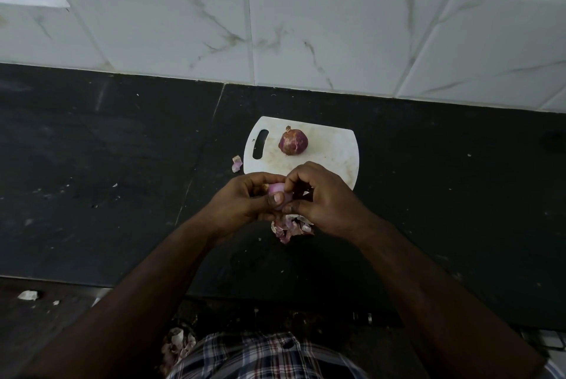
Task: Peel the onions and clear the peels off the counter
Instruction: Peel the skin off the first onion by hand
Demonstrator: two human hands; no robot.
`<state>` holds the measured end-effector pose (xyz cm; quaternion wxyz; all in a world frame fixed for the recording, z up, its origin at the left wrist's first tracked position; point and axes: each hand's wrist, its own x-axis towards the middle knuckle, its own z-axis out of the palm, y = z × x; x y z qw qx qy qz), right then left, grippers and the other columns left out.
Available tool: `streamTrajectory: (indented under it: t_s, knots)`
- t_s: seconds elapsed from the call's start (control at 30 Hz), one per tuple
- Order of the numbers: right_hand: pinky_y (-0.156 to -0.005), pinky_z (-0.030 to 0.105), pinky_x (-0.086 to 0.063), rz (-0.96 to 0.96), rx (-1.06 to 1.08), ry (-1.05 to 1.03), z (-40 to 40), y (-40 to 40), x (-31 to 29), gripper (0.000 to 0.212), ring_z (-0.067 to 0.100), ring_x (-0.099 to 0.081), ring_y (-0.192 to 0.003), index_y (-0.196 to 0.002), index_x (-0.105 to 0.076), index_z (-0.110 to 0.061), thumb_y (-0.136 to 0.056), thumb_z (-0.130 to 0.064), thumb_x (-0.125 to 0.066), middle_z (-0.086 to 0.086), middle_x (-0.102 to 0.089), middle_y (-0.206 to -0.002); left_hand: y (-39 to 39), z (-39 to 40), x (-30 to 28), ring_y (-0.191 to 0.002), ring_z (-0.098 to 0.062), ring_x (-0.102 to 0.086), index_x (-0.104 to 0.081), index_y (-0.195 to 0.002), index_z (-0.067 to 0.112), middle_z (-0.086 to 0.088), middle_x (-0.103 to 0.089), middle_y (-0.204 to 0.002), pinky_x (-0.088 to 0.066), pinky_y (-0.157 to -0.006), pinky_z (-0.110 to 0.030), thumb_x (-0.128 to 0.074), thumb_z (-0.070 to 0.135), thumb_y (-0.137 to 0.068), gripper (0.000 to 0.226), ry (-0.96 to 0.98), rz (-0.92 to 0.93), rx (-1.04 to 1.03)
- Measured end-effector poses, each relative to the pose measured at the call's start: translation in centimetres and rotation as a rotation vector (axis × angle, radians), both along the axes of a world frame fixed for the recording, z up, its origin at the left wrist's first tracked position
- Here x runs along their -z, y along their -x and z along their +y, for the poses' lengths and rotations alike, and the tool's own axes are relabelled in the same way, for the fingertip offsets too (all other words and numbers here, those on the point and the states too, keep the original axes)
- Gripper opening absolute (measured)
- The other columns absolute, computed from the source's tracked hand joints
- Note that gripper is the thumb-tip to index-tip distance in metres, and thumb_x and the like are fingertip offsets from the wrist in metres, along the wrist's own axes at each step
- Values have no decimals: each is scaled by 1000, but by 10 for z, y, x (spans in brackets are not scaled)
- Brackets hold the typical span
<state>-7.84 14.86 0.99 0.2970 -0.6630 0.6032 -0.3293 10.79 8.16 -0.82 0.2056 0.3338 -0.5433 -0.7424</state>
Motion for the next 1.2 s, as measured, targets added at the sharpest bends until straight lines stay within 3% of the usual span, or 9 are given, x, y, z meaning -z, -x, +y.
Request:
streamTrajectory:
  t_s: [0.1, 0.23, 0.4, 0.57, 0.67, 0.8, 0.93, 1.1, 1.2]
  knots:
    - [-74, 27, -52, 47, -7, -4, -1, 0, 0, 26, 7, -57, -85, -81, -59, -25, -77, -11, -81, -4, -58, -92, -1, -2, 2, -96, -25, -70, -63, -128, 6, -21, -70, -116, -59, -76, -29, -69, 18, -84, 46, -3, 1, -13]
    - [-74, 20, -50, -62, 68, 30, 1, 0, 4, 21, 6, -60, -83, -81, -63, -21, -78, -13, -81, -8, -62, -87, -2, -3, 0, -95, -25, -70, -60, -131, 3, -25, -68, -118, -58, -74, -27, -67, 17, -85, 49, -62, 41, -56]
    - [-74, 44, -60, -268, 257, -46, 3, -5, 8, 11, 17, -70, -77, -82, -69, -21, -79, -13, -75, -3, -72, -79, -2, -1, 0, -96, -26, -71, -63, -122, 4, -15, -69, -113, -62, -86, -36, -69, 1, -83, 40, -183, 123, -112]
    - [-65, 15, -52, -121, 331, 107, 8, -20, 7, 10, 2, -65, -74, -86, -70, -17, -79, -16, -78, -12, -68, -77, 4, 3, 3, -98, -28, -71, -61, -120, 3, -19, -68, -113, -61, -88, -40, -77, -5, -78, 46, -175, 143, -174]
    - [-65, 20, -53, -25, 348, 134, 9, -23, 10, 13, 5, -63, -73, -85, -67, -17, -78, -15, -77, -11, -65, -77, 7, 6, 2, -97, -24, -72, -56, -121, -2, -20, -67, -118, -62, -78, -32, -69, -13, -78, 46, -124, 126, -197]
    - [-72, 26, -55, 14, 428, 93, 4, -6, 19, 14, 7, -66, -78, -95, -73, -14, -81, -8, -73, -4, -71, -84, 5, 6, 1, -101, -26, -70, -60, -115, 2, -20, -65, -128, -62, -82, -34, -57, -24, -84, 41, -114, 125, -167]
    - [-86, 27, -55, 24, 344, -57, 7, 8, 18, 13, 4, -68, -95, -101, -78, -19, -90, -22, -72, -6, -76, -102, 0, 3, 6, -100, -28, -70, -65, -113, 4, -19, -67, -118, -61, -87, -36, -53, -25, -86, 42, -211, 192, -133]
    - [-86, 15, -52, -20, 342, -18, 7, 8, 6, 18, -1, -67, -97, -106, -77, -21, -92, -15, -67, -8, -75, -106, 1, 4, 7, -102, -28, -71, -64, -117, 5, -17, -68, -116, -59, -91, -40, -45, -24, -90, 43, -232, 229, -140]
    - [-93, 30, -50, 165, 208, -87, 6, 6, 2, 19, 11, -63, -108, -107, -77, -18, -90, -26, -71, -1, -72, -116, 1, 3, 7, -106, -31, -70, -62, -122, 4, -19, -68, -118, -59, -92, -40, -45, -22, -89, 45, -261, 257, -160]
